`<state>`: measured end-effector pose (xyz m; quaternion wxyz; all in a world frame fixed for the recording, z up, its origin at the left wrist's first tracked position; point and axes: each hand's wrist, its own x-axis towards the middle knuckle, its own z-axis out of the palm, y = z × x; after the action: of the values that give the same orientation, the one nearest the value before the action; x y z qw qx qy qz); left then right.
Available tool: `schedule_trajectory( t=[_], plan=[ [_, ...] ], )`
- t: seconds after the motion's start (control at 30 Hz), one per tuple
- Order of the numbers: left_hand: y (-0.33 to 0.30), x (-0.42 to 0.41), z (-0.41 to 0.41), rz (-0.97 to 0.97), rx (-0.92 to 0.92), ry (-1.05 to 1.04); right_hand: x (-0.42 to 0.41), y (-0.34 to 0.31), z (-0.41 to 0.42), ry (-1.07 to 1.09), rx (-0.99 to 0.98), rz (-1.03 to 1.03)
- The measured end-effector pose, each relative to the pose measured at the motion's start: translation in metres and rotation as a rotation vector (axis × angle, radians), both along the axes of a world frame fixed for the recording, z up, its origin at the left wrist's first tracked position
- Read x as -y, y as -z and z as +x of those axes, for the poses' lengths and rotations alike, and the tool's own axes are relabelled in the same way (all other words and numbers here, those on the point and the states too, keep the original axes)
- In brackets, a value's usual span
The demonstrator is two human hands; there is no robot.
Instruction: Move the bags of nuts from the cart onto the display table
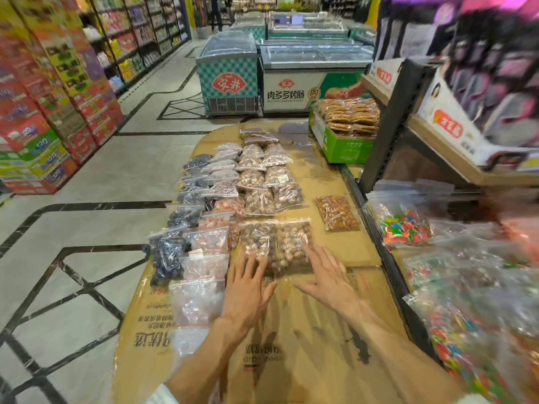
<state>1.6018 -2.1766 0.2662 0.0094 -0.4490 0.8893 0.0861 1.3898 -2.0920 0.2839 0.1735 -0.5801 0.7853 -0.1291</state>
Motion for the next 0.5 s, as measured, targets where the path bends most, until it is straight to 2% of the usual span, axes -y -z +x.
schedule_trajectory(
  t=[0.3, 0.4, 0.5],
  plan=[
    [-0.009, -0.121, 0.034, -0.024, 0.072, 0.168, -0.147, -0.017, 0.042, 0.045, -0.23, 0.051],
    [-0.018, -0.173, 0.041, -0.068, 0.02, 0.241, -0.211, -0.023, 0.053, 0.092, -0.237, 0.098],
    [-0.027, -0.231, 0.045, -0.031, 0.025, 0.313, -0.283, -0.029, 0.063, 0.164, -0.222, 0.157]
  ],
)
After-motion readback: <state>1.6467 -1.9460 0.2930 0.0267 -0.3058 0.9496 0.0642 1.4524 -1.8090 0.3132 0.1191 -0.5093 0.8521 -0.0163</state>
